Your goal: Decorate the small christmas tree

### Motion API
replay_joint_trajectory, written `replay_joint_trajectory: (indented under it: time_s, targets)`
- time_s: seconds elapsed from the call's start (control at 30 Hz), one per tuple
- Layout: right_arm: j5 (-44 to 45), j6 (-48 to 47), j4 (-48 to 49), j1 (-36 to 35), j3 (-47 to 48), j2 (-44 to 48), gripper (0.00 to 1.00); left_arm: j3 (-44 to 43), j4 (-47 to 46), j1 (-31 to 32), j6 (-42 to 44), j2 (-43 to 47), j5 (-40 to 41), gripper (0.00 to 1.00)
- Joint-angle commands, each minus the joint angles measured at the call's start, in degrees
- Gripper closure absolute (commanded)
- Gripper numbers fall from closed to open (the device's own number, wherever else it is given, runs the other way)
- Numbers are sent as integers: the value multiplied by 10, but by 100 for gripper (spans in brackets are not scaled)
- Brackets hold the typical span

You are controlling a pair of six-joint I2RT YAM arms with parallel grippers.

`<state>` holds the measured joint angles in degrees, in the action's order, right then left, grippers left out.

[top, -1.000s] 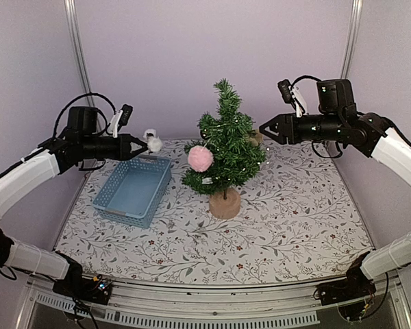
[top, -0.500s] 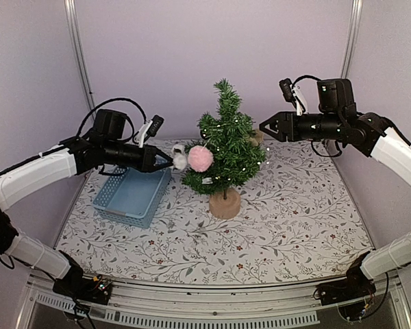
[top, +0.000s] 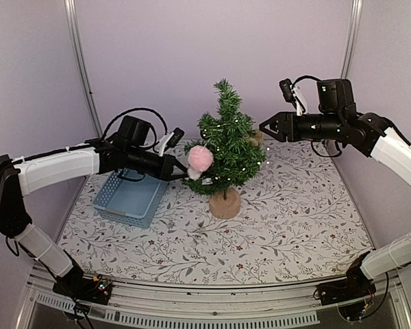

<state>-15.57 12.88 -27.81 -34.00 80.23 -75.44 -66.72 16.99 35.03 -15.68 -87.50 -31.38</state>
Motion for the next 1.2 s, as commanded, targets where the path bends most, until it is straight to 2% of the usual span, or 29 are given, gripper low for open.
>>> replay_joint_trajectory:
  time_s: [0.0, 0.33, 0.37, 0.5, 0.6, 0.97, 1.17]
  targets:
    - [0, 1, 10, 5, -3, 9, 48, -27, -10, 13, 5, -17, -10, 100]
    - [-3, -5, 9, 5, -1, 4, 48, -58, 23, 28, 28, -47, 1, 100]
    - [-4, -4, 8, 5, -1, 3, 48, -60, 23, 28, 27, -48, 1, 98]
    - [-3, -5, 7, 6, -1, 4, 48, -61, 26, 28, 20, -47, 9, 77]
    - [-2, -4, 6, 5, -1, 5, 48, -59, 31, 27, 21, -41, 15, 71]
    - [-5, -4, 8, 7, -5, 5, 47, -36, 46, 19, 8, 3, 29, 52]
    - [-7, -3, 10, 7, -6, 4, 46, -20, 42, 8, 1, 20, 29, 51]
